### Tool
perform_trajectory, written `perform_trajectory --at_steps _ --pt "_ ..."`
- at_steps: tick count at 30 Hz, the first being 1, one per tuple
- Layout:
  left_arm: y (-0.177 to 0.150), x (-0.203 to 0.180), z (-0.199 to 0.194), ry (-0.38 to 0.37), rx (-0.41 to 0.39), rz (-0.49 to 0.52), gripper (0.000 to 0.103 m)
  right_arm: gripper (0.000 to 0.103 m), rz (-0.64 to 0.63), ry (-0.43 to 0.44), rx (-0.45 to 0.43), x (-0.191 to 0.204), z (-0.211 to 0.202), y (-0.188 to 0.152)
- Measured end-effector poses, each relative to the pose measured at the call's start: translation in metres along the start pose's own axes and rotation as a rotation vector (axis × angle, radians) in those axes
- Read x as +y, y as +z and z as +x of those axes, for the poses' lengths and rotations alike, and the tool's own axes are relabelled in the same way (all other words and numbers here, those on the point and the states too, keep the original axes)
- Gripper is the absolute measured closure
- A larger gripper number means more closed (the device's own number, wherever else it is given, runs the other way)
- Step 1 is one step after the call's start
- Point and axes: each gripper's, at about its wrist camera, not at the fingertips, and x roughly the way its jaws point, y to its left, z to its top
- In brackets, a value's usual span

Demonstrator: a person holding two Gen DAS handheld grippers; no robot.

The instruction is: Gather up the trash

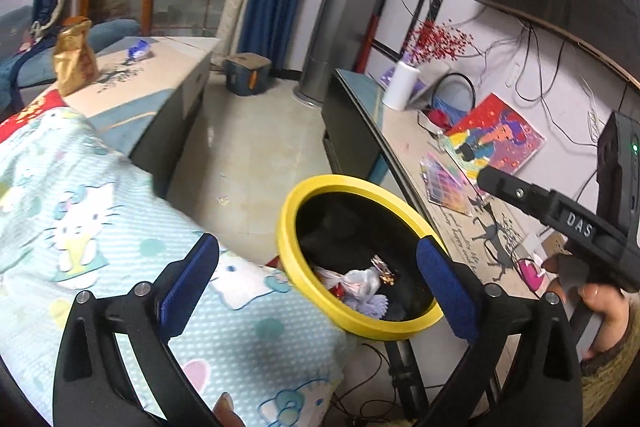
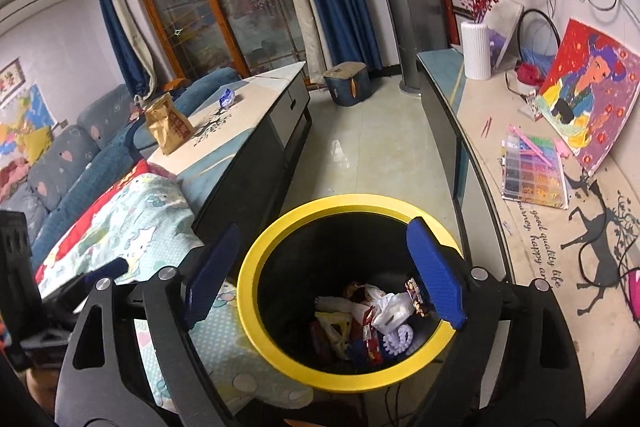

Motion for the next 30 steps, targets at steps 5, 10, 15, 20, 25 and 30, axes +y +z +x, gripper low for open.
perform_trajectory --at_steps 5,10,15,20,25,30 --pt "-0.004 0.009 -0.023 0.035 -0.036 -0.017 0.007 0.024 -0.041 0.003 -0.011 0.017 -0.01 -0.006" --pt "-0.007 0.018 -0.043 0.086 -0.065 -0.027 0.007 0.017 -0.074 0.008 -0.03 0.031 -0.019 -0.013" --pt "-0.014 0.027 -0.065 0.145 -0.103 -0.034 0.007 0.013 -0.101 0.028 -0.049 0.049 -0.031 -0.024" --pt "-0.026 0.036 -0.089 0.19 -0.148 -0.042 0.007 0.011 -0.152 0.042 -0.057 0.069 -0.038 -0.04" --pt "-0.039 0.045 -0.115 0.227 -0.197 -0.067 0.007 0.011 -0.171 0.055 -0.067 0.085 -0.045 -0.055" --pt "-0.053 0.052 -0.134 0.256 -0.219 -0.087 0.007 0.011 -0.17 0.06 -0.094 0.096 -0.054 -0.07"
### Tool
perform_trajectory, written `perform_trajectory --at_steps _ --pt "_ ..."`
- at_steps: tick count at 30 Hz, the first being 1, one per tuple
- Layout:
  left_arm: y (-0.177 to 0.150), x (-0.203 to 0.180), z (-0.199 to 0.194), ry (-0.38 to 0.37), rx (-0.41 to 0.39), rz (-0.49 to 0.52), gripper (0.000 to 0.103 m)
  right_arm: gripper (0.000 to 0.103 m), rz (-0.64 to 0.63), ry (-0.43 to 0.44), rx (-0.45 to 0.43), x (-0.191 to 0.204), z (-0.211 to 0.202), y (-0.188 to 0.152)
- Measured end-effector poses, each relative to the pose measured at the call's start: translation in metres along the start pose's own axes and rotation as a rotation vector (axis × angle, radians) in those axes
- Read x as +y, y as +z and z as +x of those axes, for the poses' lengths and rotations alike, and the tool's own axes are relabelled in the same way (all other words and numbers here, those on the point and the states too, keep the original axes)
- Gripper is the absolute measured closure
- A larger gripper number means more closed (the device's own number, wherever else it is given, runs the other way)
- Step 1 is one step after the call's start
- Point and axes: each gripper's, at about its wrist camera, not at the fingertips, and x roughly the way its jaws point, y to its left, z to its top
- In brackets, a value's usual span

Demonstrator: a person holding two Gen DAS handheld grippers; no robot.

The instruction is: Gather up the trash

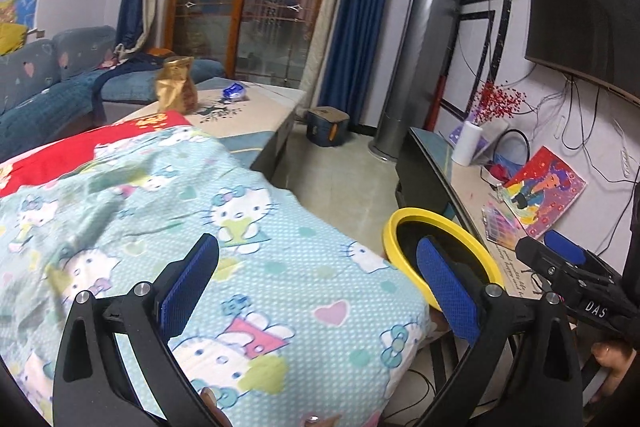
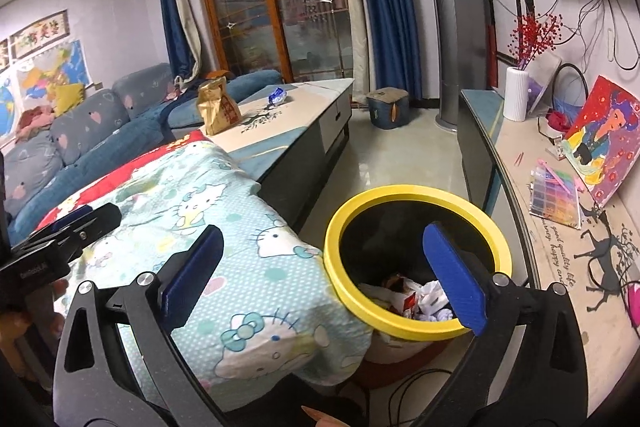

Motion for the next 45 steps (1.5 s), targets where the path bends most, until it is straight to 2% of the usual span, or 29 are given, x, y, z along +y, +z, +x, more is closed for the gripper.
perform_trajectory --at_steps 4,9,17,25,45 --pt "-0.008 0.007 -0.013 0.037 -0.029 0.003 0.007 0.011 -0.025 -0.037 -0.044 0.015 -0.01 -0.012" --pt "-0.022 0.015 -0.028 0.077 -0.052 0.019 0.007 0.011 -0.072 -0.104 -0.18 0.034 -0.032 -0.028" --pt "-0.039 0.023 -0.053 0.115 -0.129 0.02 0.007 0.011 -0.134 -0.178 -0.331 0.049 -0.047 -0.048" --pt "-0.049 0.024 -0.063 0.116 -0.152 0.023 0.007 0.011 -0.144 -0.171 -0.333 0.053 -0.043 -0.055" --pt "-0.051 0.024 -0.064 0.113 -0.151 0.021 0.006 0.011 -0.14 -0.175 -0.327 0.054 -0.041 -0.057"
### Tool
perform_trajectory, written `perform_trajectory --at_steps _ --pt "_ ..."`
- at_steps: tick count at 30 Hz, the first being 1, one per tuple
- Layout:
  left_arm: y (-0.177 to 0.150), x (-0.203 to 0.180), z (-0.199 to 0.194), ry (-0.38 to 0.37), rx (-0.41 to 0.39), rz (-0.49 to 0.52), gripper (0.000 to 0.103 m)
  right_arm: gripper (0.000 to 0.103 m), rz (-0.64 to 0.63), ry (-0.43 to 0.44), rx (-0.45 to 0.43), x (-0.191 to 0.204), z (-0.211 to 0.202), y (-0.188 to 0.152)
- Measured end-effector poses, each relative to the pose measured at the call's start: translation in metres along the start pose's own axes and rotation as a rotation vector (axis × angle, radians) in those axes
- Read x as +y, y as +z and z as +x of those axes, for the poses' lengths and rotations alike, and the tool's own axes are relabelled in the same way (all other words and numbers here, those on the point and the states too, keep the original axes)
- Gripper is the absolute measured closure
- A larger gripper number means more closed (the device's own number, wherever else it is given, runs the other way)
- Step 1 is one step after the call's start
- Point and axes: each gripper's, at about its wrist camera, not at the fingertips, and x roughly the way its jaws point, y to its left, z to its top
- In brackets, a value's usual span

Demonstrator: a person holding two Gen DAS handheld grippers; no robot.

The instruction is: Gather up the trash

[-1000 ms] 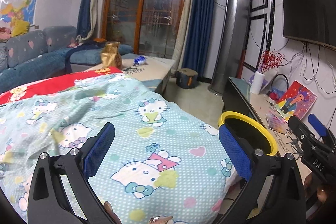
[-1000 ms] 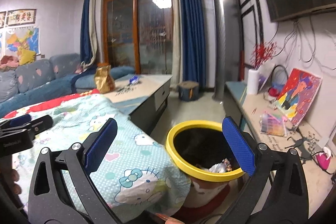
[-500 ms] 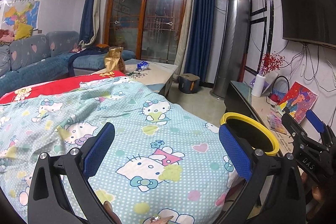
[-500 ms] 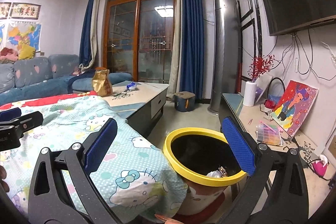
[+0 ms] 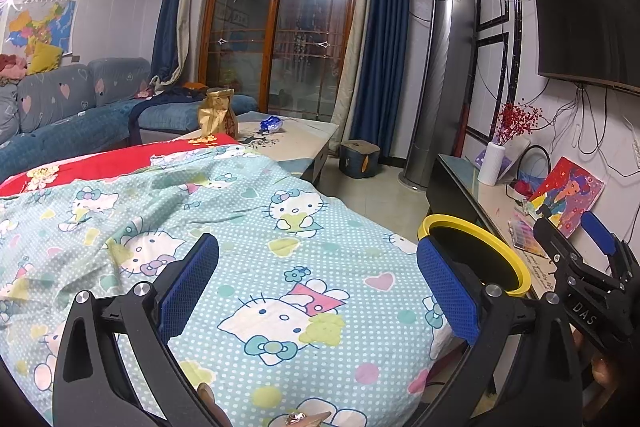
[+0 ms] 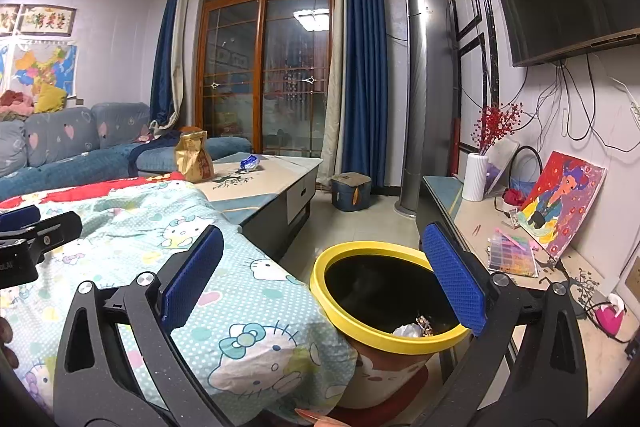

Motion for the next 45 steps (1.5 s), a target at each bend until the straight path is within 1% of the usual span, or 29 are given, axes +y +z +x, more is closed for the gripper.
perform_trajectory --at_steps 45 --pt "0.0001 0.0001 0.0002 0.0 -0.001 -0.003 0.006 0.011 0.006 0.002 0.009 -0.001 -0.0005 -0.0009"
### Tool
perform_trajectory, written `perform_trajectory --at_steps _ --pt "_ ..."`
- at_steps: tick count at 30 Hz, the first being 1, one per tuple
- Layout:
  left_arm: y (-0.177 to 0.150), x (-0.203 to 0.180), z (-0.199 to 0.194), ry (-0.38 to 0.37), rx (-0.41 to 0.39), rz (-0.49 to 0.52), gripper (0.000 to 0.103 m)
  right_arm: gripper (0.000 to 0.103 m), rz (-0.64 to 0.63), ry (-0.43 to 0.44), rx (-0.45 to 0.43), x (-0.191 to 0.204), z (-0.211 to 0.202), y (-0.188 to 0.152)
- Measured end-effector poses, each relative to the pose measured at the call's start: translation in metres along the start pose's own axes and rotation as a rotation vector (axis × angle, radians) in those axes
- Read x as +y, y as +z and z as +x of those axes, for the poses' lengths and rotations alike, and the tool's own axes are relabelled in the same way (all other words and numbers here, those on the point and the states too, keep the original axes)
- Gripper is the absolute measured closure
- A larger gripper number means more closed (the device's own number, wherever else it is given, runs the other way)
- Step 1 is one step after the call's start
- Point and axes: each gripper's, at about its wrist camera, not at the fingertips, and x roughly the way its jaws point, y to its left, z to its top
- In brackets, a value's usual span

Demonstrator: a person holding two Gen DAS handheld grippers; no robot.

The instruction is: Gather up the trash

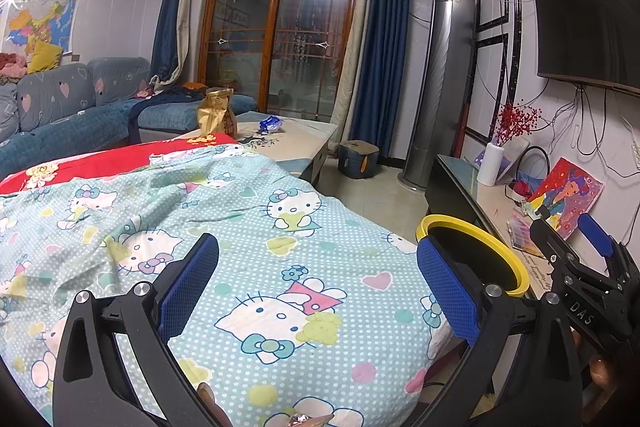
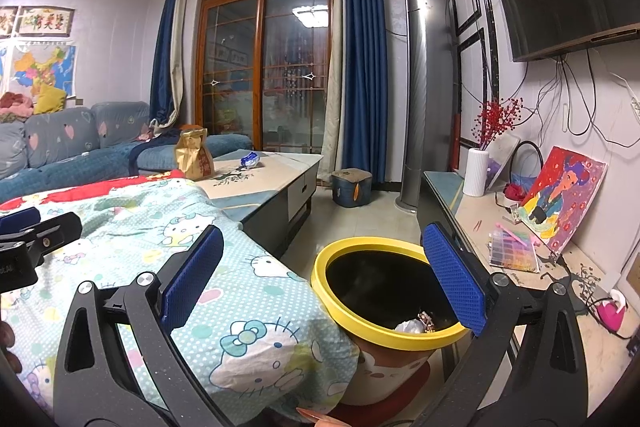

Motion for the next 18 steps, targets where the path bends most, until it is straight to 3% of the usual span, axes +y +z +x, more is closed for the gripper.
perform_trajectory --at_steps 13,18 --pt "-0.004 -0.01 -0.003 0.018 0.001 -0.003 0.006 0.011 0.008 -0.009 0.015 0.001 0.002 -0.005" --pt "-0.005 0.016 -0.015 0.05 0.015 -0.084 0.006 0.011 -0.016 0.049 -0.007 0.029 0.009 0.01"
